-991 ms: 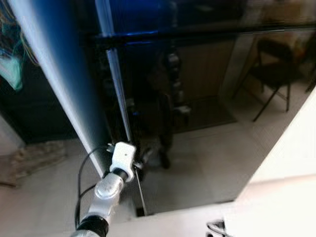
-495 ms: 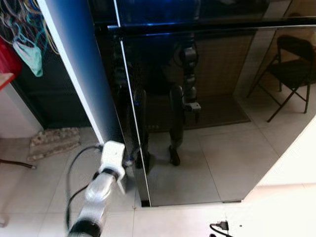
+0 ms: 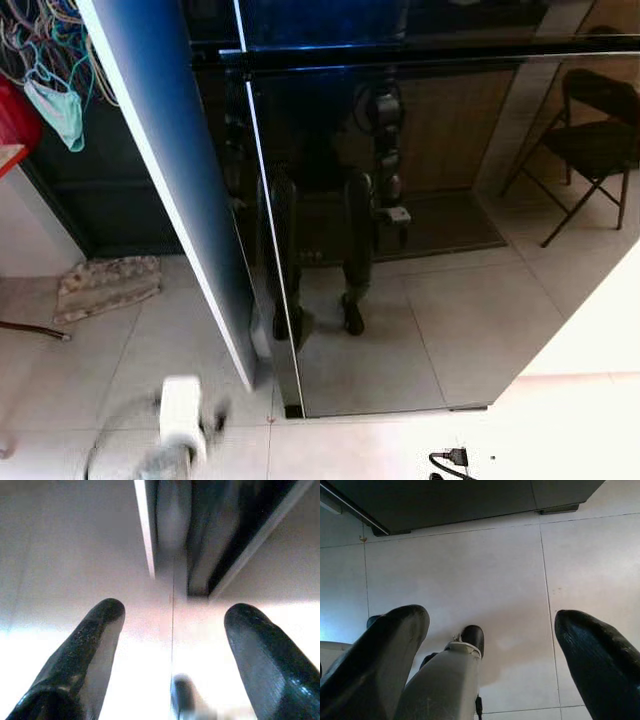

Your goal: Restocking fridge

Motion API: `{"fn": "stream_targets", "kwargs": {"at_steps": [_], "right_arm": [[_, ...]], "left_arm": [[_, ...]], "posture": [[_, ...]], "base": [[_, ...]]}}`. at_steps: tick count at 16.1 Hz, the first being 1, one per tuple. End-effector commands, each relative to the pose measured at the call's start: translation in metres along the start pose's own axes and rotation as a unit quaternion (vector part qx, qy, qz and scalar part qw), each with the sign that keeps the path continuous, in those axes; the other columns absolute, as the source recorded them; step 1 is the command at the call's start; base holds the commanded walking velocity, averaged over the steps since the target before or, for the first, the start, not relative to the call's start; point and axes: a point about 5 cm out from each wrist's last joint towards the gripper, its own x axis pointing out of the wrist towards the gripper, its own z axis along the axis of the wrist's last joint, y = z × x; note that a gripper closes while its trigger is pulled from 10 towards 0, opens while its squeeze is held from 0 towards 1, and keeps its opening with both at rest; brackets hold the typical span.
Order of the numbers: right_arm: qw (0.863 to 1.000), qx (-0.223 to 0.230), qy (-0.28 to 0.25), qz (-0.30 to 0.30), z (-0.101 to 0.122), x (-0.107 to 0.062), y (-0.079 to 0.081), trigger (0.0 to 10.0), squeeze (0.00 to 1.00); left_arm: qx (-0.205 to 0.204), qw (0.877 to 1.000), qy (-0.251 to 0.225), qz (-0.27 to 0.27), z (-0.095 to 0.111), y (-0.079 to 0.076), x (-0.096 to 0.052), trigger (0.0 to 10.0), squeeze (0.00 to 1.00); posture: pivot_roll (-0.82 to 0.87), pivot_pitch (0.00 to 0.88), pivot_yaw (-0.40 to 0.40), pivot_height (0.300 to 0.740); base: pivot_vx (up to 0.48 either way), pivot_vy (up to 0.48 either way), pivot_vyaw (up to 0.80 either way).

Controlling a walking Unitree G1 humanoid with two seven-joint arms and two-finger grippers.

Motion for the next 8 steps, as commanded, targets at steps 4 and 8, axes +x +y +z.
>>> {"fn": "stream_targets", "kwargs": {"at_steps": [4, 8], "right_arm": [[1.000, 0.007, -0.002, -0.001, -0.005, -0.001, 0.002, 10.0, 0.00], [1.000, -0.011, 0.006, 0.010, -0.007, -0.001, 0.003, 10.0, 0.00]], "left_arm": [[0.035, 0.996, 0.077, -0.009, -0.029, -0.006, -0.006, 10.0, 0.00], [0.037, 0.994, 0.106, -0.012, -0.045, -0.011, -0.012, 10.0, 0.00]], "posture": [[-0.16, 0.000, 0.034, 0.740], [-0.16, 0.000, 0.043, 0.740]], "base": [[0.000, 0.000, 0.00], [0.000, 0.000, 0.00]]}}
